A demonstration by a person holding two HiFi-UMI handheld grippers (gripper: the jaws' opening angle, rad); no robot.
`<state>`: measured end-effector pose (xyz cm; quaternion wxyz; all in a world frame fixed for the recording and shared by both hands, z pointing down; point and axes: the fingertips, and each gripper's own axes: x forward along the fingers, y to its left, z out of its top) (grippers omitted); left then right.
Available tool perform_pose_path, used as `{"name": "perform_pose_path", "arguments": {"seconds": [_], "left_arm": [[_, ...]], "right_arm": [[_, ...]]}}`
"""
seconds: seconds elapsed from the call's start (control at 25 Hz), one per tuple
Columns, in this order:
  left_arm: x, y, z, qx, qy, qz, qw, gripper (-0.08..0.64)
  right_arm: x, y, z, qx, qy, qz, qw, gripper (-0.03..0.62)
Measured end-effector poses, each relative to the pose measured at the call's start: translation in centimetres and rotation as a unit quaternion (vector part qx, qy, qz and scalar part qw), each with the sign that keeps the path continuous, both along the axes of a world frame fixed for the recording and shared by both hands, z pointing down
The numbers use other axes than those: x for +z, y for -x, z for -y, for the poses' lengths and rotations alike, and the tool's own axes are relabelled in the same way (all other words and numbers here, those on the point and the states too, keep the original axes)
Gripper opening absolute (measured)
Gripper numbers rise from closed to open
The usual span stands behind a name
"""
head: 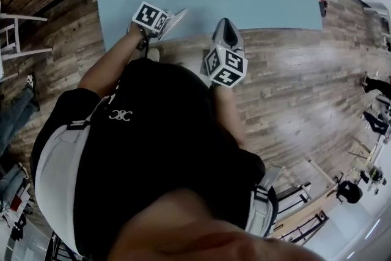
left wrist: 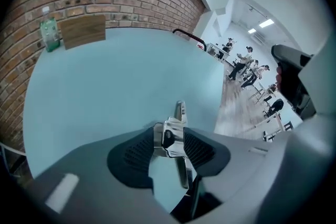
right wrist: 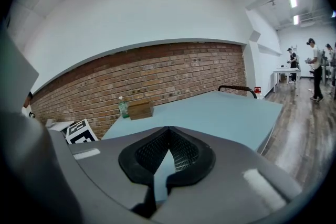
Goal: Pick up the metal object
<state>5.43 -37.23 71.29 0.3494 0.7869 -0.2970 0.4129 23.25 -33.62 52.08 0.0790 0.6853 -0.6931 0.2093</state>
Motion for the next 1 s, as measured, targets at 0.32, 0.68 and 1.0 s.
{"name": "perform_pose_path", "arguments": {"seconds": [0.32,0.68,1.0], "left_arm": [[1.1,-0.8,-0.2,-0.012,0.049,-0.029,0.9983,0.154],[0.4,-1.8,-1.1,-0.012,0.069,-0.065,0.9955,0.065],[-0.8,-2.3,-1.2,-0.024,0.045,-0.077,0.9957,0.003]], "right_arm": [[0.2,0.0,0.2,0.012,0.009,-0.010,1.000,0.014],[0.4,0.2,-0.6,0.013,0.015,-0.013,1.000,0.014],[0.9,0.9,-0.4,-0.003,0.017,-0.005,1.000,0.015]]}}
